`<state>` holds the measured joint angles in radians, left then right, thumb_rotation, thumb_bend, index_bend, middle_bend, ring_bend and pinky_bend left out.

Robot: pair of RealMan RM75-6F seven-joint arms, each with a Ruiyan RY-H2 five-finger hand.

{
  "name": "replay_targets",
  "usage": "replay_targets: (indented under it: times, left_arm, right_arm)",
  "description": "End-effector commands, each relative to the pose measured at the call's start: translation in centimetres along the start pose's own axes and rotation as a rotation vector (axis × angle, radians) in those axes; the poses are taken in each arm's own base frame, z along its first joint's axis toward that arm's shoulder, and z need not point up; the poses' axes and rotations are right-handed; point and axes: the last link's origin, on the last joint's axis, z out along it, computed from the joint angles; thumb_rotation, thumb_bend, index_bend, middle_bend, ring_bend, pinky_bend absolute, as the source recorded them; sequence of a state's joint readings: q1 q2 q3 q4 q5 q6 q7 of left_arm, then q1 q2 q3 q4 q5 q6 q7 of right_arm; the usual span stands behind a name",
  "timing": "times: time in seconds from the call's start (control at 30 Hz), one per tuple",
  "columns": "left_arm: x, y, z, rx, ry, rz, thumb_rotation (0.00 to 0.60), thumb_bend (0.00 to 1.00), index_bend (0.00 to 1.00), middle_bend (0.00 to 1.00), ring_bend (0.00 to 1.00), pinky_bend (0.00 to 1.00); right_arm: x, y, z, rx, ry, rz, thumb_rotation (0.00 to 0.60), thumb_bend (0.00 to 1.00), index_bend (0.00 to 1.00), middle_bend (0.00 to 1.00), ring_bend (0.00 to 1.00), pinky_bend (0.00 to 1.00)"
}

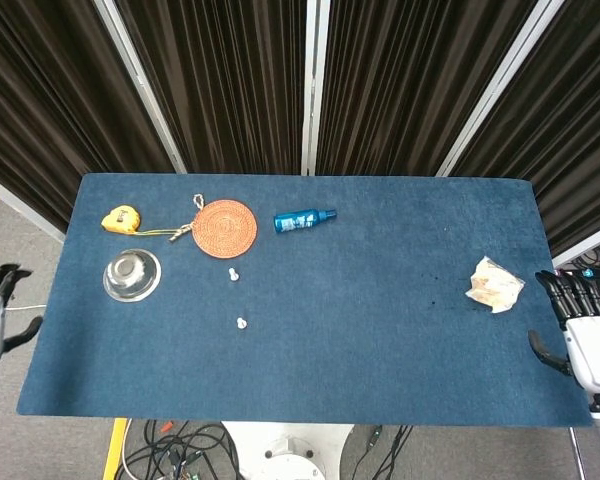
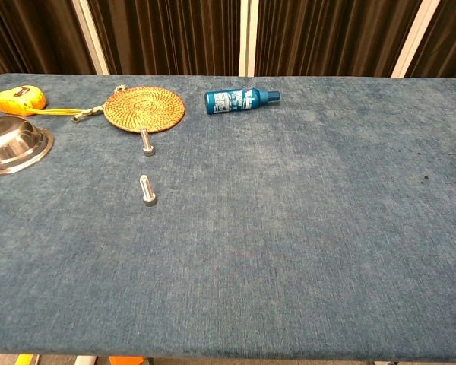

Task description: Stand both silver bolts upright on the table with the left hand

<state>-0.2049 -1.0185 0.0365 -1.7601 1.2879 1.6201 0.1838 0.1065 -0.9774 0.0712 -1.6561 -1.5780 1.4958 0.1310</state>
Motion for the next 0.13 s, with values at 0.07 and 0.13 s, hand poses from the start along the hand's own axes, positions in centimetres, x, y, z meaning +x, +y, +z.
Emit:
replay_targets:
  times: [0.07,0.13]
  left_arm:
    - [0.2,-0.8,-3.3,0.016,-0.022,0.005,0.6,0.21,0.25,0.19,0.04,0.0]
    - [0.0,-0.7,-4.1,0.022,-0.021,-0.006,0.6,0.2,0.25,0.19,0.04,0.0]
  right_arm:
    - [-0.2,-0.1,-0.5,-0.01,0.009,-0.007,0.6,0.3,0.03,0.09,0.0,0.0]
    - [-0.4,-0.1,-0.7,-0.013,0.012,-0.008,0.6,0.3,0.03,0.09,0.0,0.0]
